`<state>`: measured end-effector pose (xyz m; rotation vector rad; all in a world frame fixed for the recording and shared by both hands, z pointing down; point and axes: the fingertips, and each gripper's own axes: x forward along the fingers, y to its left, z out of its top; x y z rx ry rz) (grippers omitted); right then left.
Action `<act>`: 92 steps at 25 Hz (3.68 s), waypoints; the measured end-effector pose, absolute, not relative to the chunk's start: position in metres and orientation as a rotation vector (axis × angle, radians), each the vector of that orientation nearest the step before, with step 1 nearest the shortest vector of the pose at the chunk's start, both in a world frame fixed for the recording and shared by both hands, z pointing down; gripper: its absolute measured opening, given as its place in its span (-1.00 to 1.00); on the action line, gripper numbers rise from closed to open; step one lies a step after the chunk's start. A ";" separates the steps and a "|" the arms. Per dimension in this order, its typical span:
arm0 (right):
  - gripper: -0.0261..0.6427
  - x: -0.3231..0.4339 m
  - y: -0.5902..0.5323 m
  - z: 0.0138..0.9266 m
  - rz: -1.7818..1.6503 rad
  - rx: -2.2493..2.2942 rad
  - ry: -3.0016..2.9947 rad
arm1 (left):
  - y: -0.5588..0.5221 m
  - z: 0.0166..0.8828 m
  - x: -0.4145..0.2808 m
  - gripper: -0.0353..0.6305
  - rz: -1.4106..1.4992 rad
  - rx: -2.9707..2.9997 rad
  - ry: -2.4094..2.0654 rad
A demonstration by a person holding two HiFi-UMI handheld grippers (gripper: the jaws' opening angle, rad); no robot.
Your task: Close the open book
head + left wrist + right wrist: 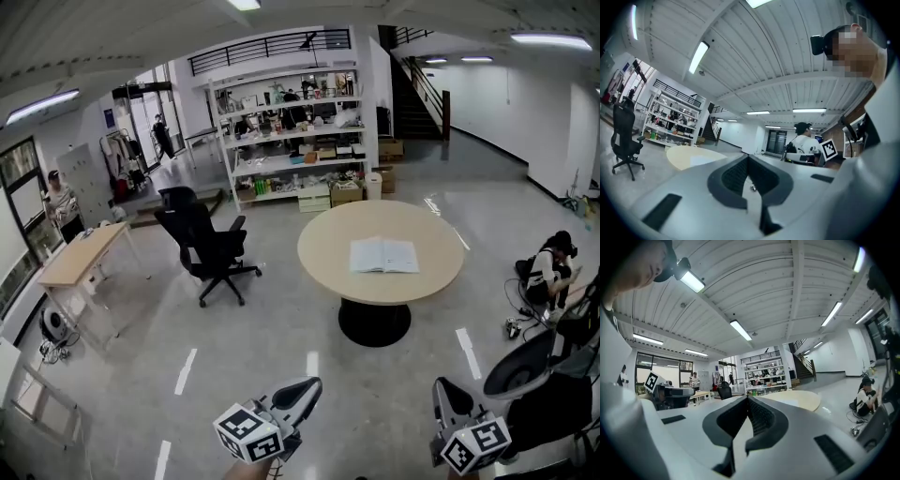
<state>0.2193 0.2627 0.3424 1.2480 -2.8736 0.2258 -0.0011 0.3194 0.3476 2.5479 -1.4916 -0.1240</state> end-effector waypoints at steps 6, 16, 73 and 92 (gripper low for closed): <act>-0.93 0.205 0.180 0.356 0.248 1.180 -2.888 | 0.244 0.354 -0.011 -0.94 -0.098 2.513 -1.556; -0.93 0.149 0.035 0.345 0.232 1.267 -2.852 | 0.100 0.344 -0.071 -0.94 -0.109 2.578 -1.517; -0.93 -0.031 -0.452 0.409 0.392 1.163 -2.720 | -0.388 0.395 -0.204 -0.94 -0.062 2.481 -1.492; -0.43 -0.125 -0.432 0.650 0.672 0.847 -2.194 | -0.401 0.613 -0.217 -0.94 0.299 2.006 -1.339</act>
